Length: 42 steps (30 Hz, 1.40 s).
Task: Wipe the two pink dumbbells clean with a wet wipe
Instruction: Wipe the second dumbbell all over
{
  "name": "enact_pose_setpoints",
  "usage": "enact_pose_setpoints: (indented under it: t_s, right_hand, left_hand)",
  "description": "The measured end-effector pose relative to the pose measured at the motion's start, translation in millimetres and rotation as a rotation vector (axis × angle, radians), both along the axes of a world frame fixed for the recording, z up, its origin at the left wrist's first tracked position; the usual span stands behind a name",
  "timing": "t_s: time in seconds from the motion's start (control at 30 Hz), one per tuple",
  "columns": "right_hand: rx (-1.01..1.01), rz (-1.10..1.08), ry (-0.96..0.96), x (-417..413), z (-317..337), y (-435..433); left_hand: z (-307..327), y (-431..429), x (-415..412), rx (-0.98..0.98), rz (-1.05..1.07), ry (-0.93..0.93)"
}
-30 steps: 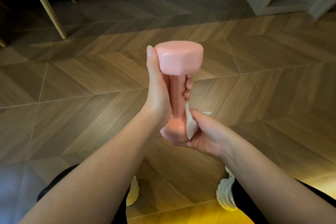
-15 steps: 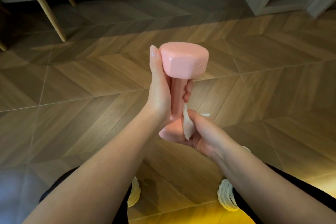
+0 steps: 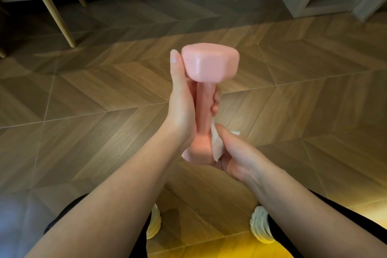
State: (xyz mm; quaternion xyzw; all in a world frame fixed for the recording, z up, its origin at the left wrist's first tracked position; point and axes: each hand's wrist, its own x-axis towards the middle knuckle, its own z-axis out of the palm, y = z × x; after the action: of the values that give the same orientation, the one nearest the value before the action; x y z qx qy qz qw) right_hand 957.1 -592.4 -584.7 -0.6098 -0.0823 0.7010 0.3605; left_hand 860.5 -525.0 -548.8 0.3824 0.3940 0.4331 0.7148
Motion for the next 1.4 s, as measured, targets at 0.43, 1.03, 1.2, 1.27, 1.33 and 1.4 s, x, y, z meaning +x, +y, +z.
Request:
enact_pose_setpoints:
  t_s: [0.43,1.03,1.2,1.27,1.33,1.4]
  right_hand:
    - [0.044,-0.071,0.031,9.1,2.1,2.0]
    - [0.011,-0.151,-0.004,13.9,-1.3,1.8]
    - [0.011,-0.048,-0.061,1.2,-2.2,-2.2]
    - [0.003,-0.009,-0.069,-2.5,-3.0,-3.6]
    - [-0.024,0.052,-0.055,-1.7,-1.3,-3.2]
    - [-0.034,0.087,-0.024,0.9,1.2,-1.9]
  left_hand:
    - [0.1,-1.2,3.4,-0.005,0.034,0.238]
    - [-6.7,-2.6,8.0,-0.008,0.131,0.231]
    - [3.1,-3.3,7.5,0.060,0.042,0.066]
    - [4.6,-4.6,6.9,0.053,-0.008,-0.001]
    - [3.8,-5.8,4.5,0.038,-0.060,-0.070]
    - [1.5,-5.5,0.7,0.023,-0.102,-0.131]
